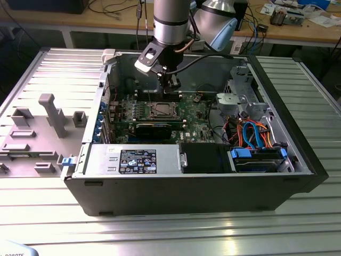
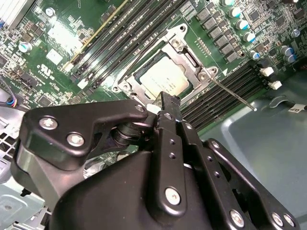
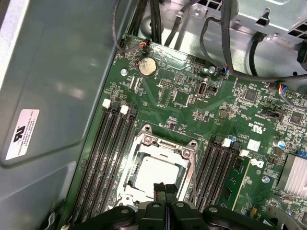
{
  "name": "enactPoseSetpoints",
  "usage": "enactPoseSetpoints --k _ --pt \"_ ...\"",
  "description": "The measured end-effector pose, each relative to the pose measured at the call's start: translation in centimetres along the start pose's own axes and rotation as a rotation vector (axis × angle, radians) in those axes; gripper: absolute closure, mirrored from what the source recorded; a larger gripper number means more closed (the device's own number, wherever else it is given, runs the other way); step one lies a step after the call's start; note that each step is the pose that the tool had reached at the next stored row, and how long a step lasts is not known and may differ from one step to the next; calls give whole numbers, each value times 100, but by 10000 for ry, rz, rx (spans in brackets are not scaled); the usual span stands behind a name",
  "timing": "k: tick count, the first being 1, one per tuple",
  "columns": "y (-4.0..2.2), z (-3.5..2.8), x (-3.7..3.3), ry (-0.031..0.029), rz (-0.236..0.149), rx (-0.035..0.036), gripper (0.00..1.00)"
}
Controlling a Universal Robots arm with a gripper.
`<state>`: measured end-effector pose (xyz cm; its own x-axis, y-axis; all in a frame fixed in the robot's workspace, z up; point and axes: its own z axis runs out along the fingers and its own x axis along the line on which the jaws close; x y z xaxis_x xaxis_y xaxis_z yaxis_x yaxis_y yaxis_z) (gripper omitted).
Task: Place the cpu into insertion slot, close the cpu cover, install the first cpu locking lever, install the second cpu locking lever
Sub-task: 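Install the first cpu locking lever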
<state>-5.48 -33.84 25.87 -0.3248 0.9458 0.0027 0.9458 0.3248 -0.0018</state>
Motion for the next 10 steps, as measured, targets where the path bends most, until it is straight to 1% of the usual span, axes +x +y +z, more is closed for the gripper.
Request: enactPoseSetpoints --k 6,8,10 --pt "0 0 0 0 -6 -1 89" --pt "0 0 0 0 -121 -1 89" --pt "0 0 0 -1 -315 0 89"
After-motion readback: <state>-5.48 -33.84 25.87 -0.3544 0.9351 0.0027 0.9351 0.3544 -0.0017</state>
